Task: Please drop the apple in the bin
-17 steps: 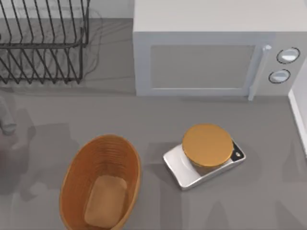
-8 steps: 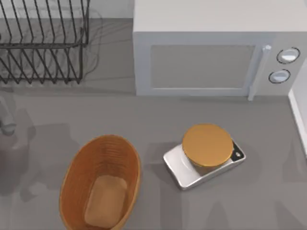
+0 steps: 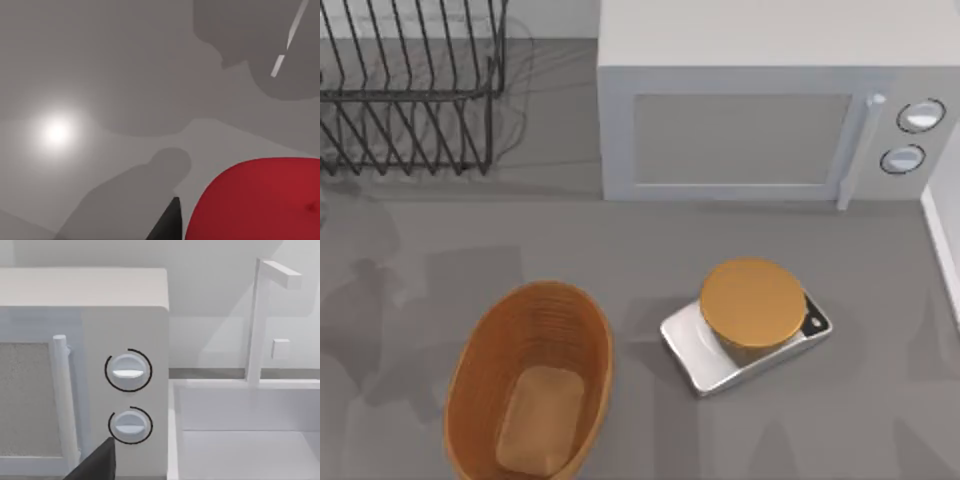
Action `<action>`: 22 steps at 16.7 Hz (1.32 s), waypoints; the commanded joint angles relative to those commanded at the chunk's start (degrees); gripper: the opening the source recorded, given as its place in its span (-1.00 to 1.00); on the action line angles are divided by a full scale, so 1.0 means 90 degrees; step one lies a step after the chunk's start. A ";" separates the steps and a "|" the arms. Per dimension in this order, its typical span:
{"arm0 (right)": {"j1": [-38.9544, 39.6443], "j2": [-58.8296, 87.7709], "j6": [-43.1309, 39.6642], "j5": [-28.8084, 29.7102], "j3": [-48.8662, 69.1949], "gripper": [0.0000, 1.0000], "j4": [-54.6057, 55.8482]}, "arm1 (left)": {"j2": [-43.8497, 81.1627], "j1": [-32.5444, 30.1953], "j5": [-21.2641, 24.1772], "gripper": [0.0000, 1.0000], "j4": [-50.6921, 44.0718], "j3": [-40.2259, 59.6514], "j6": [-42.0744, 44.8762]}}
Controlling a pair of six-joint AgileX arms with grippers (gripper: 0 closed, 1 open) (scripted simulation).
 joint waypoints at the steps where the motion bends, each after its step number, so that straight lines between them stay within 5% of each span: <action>1: 0.0000 0.0000 0.0000 0.0000 0.0000 1.00 0.0000 | -0.0094 0.0000 0.0000 -1.00 -0.0350 0.0255 -0.0008; 6: 0.0000 0.0000 0.0000 0.0000 0.0000 1.00 0.0000 | -0.0526 -0.0005 -0.0003 -1.00 -0.1804 0.1285 -0.0067; 14: 0.0000 0.0000 0.0000 0.0000 0.0000 1.00 0.0000 | -0.0598 -0.0096 0.0003 -1.00 -0.1949 0.1391 -0.0277; 22: 0.0000 0.0000 0.0000 0.0000 0.0000 1.00 0.0000 | -0.0878 -0.1646 0.0121 -1.00 -0.1974 0.1181 -0.3455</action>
